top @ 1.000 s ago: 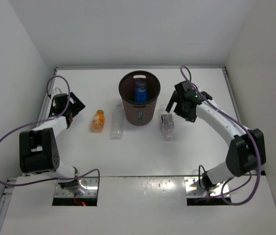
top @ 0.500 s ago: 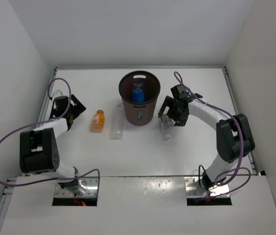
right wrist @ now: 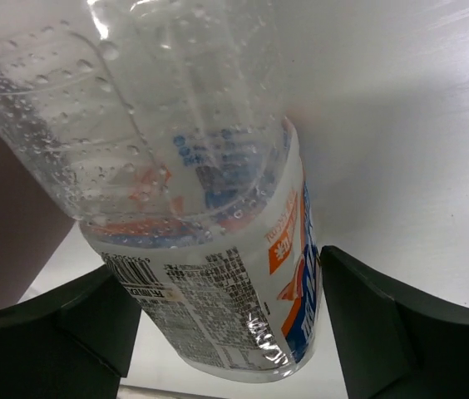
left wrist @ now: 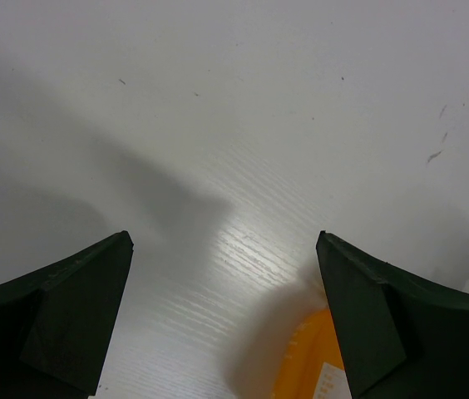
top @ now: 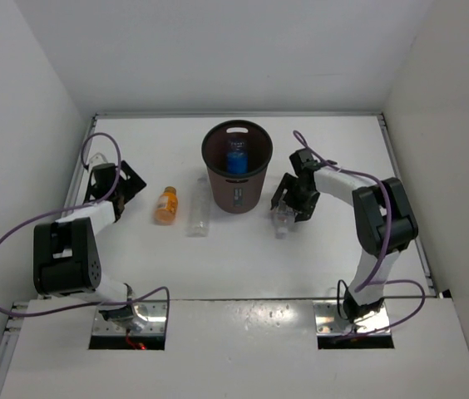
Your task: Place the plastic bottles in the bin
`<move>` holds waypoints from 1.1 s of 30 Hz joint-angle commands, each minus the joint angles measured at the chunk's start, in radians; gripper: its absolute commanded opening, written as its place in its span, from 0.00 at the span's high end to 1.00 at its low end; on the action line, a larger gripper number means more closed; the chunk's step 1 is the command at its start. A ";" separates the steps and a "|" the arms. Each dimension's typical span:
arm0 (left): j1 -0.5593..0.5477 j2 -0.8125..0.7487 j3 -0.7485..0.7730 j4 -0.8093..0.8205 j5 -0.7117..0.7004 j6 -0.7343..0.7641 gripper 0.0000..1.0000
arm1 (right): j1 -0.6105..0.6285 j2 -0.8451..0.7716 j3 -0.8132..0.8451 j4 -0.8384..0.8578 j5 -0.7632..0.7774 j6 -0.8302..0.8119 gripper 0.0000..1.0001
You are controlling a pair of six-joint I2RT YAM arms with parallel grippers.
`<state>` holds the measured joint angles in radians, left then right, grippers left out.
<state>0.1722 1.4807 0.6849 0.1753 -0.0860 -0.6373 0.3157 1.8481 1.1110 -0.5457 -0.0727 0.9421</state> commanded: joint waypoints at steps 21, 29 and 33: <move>0.013 -0.034 -0.004 0.027 0.020 0.005 0.00 | -0.067 -0.438 0.228 -0.093 0.350 -0.060 0.98; 0.013 -0.034 -0.013 0.046 0.029 0.005 0.00 | -0.006 -0.510 0.349 0.115 0.213 -0.189 1.00; 0.013 -0.034 -0.022 0.046 0.029 0.005 0.00 | 0.078 -0.426 0.490 0.103 0.177 -0.250 1.00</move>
<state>0.1722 1.4673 0.6758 0.1844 -0.0669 -0.6365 0.3416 1.3716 1.5105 -0.5076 0.1616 0.7700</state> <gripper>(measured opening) 0.995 0.697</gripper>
